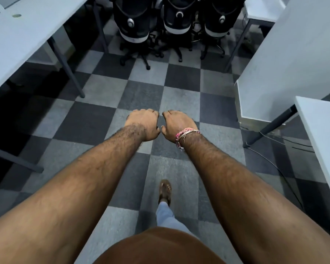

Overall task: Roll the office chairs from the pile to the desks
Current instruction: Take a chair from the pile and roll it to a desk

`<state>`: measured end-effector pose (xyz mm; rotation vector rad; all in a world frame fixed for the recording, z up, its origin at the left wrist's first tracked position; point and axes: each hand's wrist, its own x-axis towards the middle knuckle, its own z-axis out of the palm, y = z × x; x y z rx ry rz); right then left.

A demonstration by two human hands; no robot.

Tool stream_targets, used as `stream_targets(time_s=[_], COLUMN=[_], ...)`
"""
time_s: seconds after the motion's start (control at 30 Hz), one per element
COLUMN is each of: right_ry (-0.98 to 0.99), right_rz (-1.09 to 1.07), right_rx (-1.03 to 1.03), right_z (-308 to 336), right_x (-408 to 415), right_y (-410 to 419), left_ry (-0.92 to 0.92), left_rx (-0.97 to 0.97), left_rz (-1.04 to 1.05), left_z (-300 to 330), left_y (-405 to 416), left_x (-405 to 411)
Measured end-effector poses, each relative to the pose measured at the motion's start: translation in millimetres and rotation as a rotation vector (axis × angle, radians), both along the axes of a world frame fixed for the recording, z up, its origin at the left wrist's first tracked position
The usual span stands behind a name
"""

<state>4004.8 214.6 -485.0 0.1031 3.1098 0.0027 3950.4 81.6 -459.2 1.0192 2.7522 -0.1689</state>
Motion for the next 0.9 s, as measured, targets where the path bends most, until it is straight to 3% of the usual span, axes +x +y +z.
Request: stream_targets(time_s=[0.37, 0.9], right_ry=[-0.022, -0.055], right_rz=[0.125, 0.093], right_rx=[-0.004, -0.019], right_z=[11.8, -10.1], right_x=[-263.7, -641.5], right_y=[89.0, 89.9], left_ry=[-0.013, -0.032], left_rx=[-0.001, 0.008], left_rz=[0.132, 0.087], left_z=[18.6, -7.2], left_y=[85.5, 92.3], left_x=[-237.3, -626.7])
